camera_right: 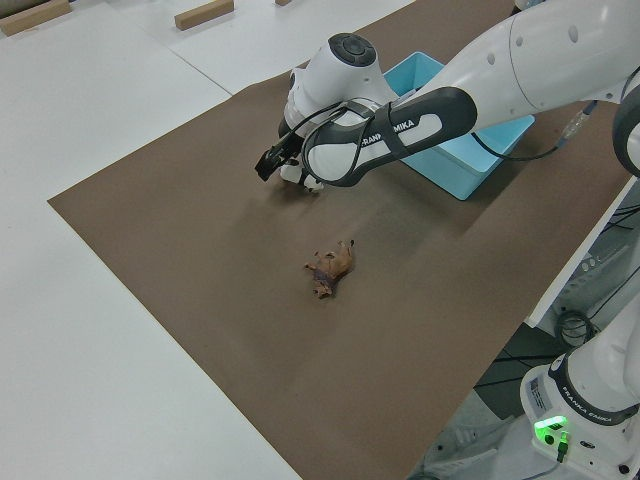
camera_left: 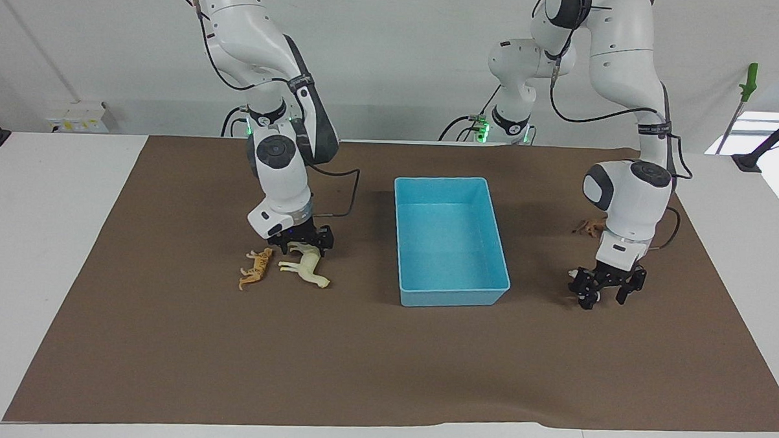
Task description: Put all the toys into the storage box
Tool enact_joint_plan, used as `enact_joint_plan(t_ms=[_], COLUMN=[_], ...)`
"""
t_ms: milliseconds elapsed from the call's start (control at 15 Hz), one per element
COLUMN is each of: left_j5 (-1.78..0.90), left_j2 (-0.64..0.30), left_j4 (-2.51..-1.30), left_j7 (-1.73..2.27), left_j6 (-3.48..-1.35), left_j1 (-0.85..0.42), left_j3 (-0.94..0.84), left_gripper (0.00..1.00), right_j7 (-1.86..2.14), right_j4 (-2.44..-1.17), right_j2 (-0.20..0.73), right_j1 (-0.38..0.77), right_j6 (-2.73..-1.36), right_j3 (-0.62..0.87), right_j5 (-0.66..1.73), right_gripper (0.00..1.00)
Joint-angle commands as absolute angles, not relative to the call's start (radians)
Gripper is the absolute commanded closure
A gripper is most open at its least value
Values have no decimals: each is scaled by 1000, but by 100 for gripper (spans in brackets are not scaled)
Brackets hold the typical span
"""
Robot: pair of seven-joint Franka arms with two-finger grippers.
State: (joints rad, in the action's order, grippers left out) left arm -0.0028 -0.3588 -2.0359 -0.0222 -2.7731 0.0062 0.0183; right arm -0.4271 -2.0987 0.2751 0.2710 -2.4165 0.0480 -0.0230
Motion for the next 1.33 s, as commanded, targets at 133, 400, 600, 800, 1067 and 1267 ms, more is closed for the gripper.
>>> enact_joint_plan(t_ms=[133, 400, 600, 800, 1067, 1267], left_j5=[2, 2, 2, 0, -2, -2], left_j2=[-371, -368, -367, -370, -373, -373], left_j4=[-2063, -2072, -2054, -1999, -1960, -1908], left_j7=[-8, -6, -5, -5, -3, -3], left_j6=[-2776, -2760, -2711, -2640, -2596, -2525], left_j1=[0, -2, 0, 3, 3, 3], left_j3=[28, 28, 28, 28, 28, 26], left_gripper=[0, 10, 66, 79, 79, 79], right_j7=[-456, -472, -474, -521, -664, -790], right_j4=[-2102, -2083, -2028, -1868, -1588, -1500], right_j2=[287, 290, 291, 290, 351, 388], right_j1=[267, 267, 271, 329, 449, 570], right_j6=[-2451, -2434, -2378, -2190, -1998, -1974], right_j3=[51, 51, 51, 51, 51, 51], right_j5=[-21, -21, -21, -20, -2, 11], right_gripper=[64, 100, 100, 100, 100, 100])
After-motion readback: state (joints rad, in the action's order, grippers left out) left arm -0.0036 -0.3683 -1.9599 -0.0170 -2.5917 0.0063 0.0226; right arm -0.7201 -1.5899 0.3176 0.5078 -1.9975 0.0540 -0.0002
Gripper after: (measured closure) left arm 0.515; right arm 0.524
